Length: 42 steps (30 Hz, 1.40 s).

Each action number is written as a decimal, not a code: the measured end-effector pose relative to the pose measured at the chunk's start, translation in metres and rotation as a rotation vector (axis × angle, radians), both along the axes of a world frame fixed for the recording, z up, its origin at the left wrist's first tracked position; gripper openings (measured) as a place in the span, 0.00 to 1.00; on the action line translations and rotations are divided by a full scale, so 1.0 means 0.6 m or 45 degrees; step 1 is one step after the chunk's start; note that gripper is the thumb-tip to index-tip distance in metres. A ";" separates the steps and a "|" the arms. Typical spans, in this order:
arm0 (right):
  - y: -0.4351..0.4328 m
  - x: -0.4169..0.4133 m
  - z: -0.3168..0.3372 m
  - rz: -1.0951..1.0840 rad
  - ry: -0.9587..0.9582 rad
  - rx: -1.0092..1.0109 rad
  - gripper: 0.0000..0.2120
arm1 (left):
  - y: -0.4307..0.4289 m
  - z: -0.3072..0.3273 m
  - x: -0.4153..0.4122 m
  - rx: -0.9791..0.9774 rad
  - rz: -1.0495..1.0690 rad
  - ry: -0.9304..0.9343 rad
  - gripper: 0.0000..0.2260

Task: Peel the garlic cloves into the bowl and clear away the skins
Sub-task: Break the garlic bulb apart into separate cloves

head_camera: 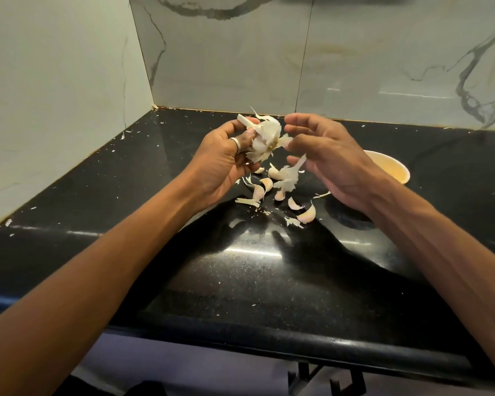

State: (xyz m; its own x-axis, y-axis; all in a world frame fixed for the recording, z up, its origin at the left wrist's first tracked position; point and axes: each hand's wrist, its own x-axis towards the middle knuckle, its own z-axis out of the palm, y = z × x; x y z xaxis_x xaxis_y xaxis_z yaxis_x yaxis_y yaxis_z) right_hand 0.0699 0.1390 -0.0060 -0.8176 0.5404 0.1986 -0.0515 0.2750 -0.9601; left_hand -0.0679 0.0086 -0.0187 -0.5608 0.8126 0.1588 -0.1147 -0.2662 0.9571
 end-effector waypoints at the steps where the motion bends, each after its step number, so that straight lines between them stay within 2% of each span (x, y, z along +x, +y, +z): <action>1: 0.001 -0.006 0.002 0.091 -0.019 -0.080 0.27 | 0.002 -0.001 0.000 0.003 -0.007 0.000 0.09; 3: -0.003 -0.015 0.001 0.217 -0.016 -0.187 0.21 | 0.005 -0.006 0.001 0.003 -0.006 -0.004 0.09; 5: -0.008 -0.021 -0.004 0.228 0.030 -0.225 0.15 | 0.007 -0.009 -0.001 0.005 0.004 -0.003 0.09; 9: -0.006 -0.017 -0.017 0.141 0.141 -0.315 0.11 | 0.008 -0.010 0.000 0.019 0.016 -0.030 0.10; 14: -0.007 -0.017 -0.020 0.021 0.141 -0.361 0.04 | 0.005 -0.008 0.002 0.041 0.007 -0.016 0.09; 19: -0.009 -0.015 -0.022 -0.066 0.100 -0.226 0.08 | 0.004 -0.009 0.003 0.042 -0.001 -0.003 0.07; 22: -0.007 -0.017 -0.025 -0.148 0.055 -0.131 0.04 | 0.007 -0.012 0.006 0.043 0.027 0.028 0.06; 24: -0.007 -0.021 -0.029 -0.204 0.025 -0.077 0.02 | 0.010 -0.015 0.010 0.036 0.067 0.056 0.05; 29: -0.006 -0.024 -0.034 -0.384 -0.070 0.136 0.04 | 0.015 -0.020 0.005 0.008 0.246 0.068 0.04; 33: -0.006 -0.016 -0.037 -0.334 -0.112 0.166 0.02 | 0.007 -0.023 -0.009 -0.025 0.337 0.127 0.05; 36: -0.009 -0.014 -0.031 -0.193 -0.030 0.065 0.14 | 0.006 -0.025 0.000 -0.062 0.261 0.262 0.08; 38: -0.015 -0.014 -0.027 -0.142 0.052 0.004 0.16 | 0.006 -0.025 0.005 -0.103 0.211 0.366 0.10; 42: -0.014 -0.018 -0.034 -0.254 0.061 0.094 0.05 | 0.004 -0.026 0.002 -0.165 0.178 0.457 0.08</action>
State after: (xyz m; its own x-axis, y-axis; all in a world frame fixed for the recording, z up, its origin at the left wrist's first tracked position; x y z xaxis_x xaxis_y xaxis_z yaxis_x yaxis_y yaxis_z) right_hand 0.0589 0.1308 -0.0267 -0.6844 0.6732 0.2799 -0.0343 0.3538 -0.9347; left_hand -0.0667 0.0112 -0.0343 -0.5951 0.7585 0.2656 0.2614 -0.1299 0.9564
